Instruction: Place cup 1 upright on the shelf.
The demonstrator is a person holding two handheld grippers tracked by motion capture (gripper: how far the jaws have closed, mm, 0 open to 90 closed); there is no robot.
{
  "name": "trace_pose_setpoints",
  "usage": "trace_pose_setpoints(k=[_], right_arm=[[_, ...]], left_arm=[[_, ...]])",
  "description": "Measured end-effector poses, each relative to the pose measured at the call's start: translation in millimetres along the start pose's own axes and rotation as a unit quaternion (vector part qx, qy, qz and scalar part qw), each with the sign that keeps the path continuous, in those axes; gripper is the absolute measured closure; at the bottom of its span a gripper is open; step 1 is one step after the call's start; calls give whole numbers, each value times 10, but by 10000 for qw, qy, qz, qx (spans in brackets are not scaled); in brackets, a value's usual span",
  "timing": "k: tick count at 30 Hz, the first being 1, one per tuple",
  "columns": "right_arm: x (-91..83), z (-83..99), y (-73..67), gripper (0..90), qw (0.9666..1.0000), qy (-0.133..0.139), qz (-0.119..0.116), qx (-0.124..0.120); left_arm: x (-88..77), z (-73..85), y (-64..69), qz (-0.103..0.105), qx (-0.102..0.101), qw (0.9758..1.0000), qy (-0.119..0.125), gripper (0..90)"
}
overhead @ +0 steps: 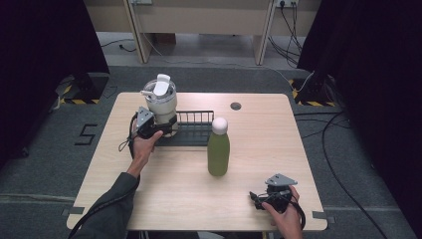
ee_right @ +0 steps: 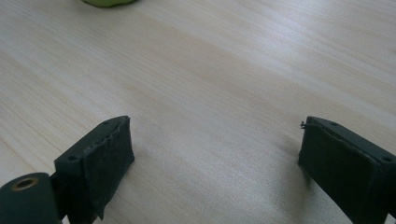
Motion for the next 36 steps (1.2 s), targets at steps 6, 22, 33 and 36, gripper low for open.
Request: trace_pose_setpoints(k=[6,22,33,36], right_arm=[[0,0,2,100,10000,0,2,-11],[0,0,-1,100,10000,-1,-3,-2],[0,0,-1,100,10000,-5,-6,0],[-1,0,0,100,10000,-9,-7,-11]], left_arm=[[-23,8,2,-34,-7,10000,8,92],[-59,20,-24,-8,-19,10000,55,72],[-88,55,-46,133,64,9996,251,93],[-92,58,-55,164,50,9995,266,94]])
Point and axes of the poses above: each handheld gripper's, and its own axes: x roughly forward along the jaws, z roughly out of its underside, y roughly to its right, the point moved 3 cm from there along x, roughly forward along the jaws, and after that the axes turned 14 degrees about -z, right-handed, at the moved point
